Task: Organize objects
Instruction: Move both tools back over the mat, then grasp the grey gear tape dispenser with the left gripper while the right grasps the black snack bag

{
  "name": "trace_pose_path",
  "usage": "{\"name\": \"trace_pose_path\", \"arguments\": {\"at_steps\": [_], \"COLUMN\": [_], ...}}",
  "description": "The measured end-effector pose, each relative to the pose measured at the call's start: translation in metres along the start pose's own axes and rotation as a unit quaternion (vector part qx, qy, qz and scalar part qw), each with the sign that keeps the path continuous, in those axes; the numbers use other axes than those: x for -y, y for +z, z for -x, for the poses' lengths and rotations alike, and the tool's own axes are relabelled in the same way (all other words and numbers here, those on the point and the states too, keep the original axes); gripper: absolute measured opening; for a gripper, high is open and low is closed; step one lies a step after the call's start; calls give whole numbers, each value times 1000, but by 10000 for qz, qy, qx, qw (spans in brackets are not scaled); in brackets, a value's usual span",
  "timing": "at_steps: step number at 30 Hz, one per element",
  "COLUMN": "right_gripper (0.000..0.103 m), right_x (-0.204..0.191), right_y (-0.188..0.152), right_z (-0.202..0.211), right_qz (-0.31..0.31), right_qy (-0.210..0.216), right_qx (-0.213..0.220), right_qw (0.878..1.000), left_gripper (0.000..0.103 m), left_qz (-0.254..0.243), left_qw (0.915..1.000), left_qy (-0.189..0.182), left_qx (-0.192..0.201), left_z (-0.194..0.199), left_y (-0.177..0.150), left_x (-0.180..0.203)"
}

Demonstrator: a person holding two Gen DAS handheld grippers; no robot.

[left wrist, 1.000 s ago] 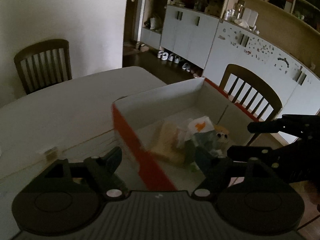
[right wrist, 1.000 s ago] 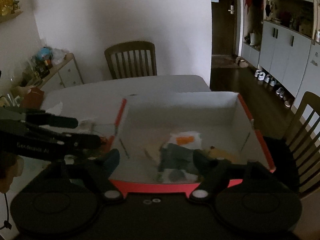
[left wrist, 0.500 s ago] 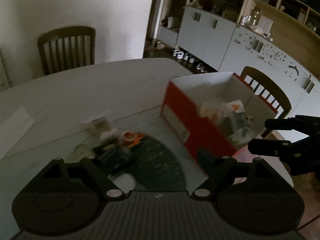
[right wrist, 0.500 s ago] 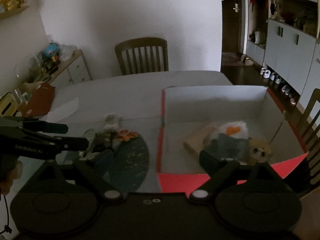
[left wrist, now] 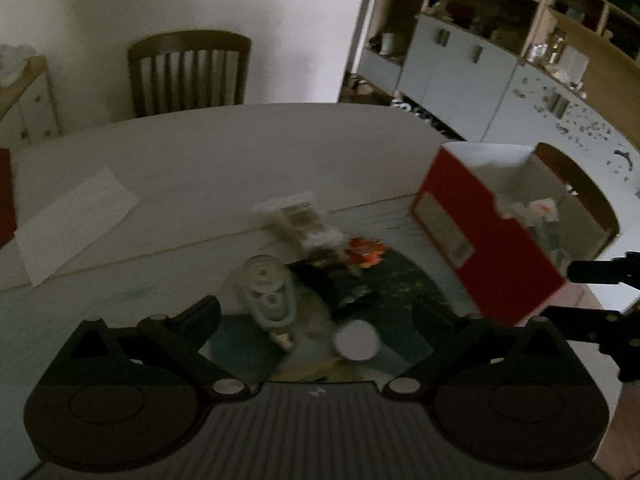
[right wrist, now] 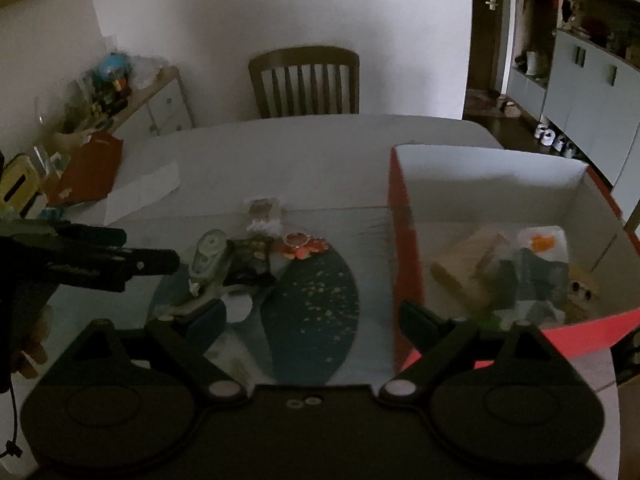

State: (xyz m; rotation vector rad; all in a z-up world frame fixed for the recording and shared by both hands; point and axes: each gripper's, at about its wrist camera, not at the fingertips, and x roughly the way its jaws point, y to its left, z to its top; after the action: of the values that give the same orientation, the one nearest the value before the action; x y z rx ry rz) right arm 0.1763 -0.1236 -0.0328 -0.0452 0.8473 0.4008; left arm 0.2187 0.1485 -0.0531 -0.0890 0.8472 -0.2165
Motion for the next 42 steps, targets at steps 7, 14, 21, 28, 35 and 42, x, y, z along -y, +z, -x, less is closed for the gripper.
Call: {"name": "trace_pose_path", "arguments": {"at_steps": [7,14,21,28,35,42], "right_gripper": [93,93,93,91,86,66], "right_x": [-14,-18,-14,-17,-27,-35], "right_y": [11,23,38,47,52,54], "right_z": [-29,-65,-98,-129,-149,-162], "right_qz": [158,163,-254,-523,-498,-504], "right_qy": [-11,-6,236,272,313,300], "right_qx": [-150,-391,-620,-904,-1119,-1299], "right_qw": [9998,9991,9975,9942,9920,9898], "left_gripper": [102,102,102,102,102,101], "left_qz": [-34,-130,-226,-266,-191,-138], "left_qw": [9992,9977,9970,9971,9973,9976], "left_qy": [347,507,560,564,599,602], "left_qx": [-213,-428,-485,-443,-370,-312], "left_z": [-34,-68,-90,-101,-104,-104], "left_y": [0,-2,-1,-4,-8,-10], "left_x": [-24,-31,-34,-30,-29,-28]}}
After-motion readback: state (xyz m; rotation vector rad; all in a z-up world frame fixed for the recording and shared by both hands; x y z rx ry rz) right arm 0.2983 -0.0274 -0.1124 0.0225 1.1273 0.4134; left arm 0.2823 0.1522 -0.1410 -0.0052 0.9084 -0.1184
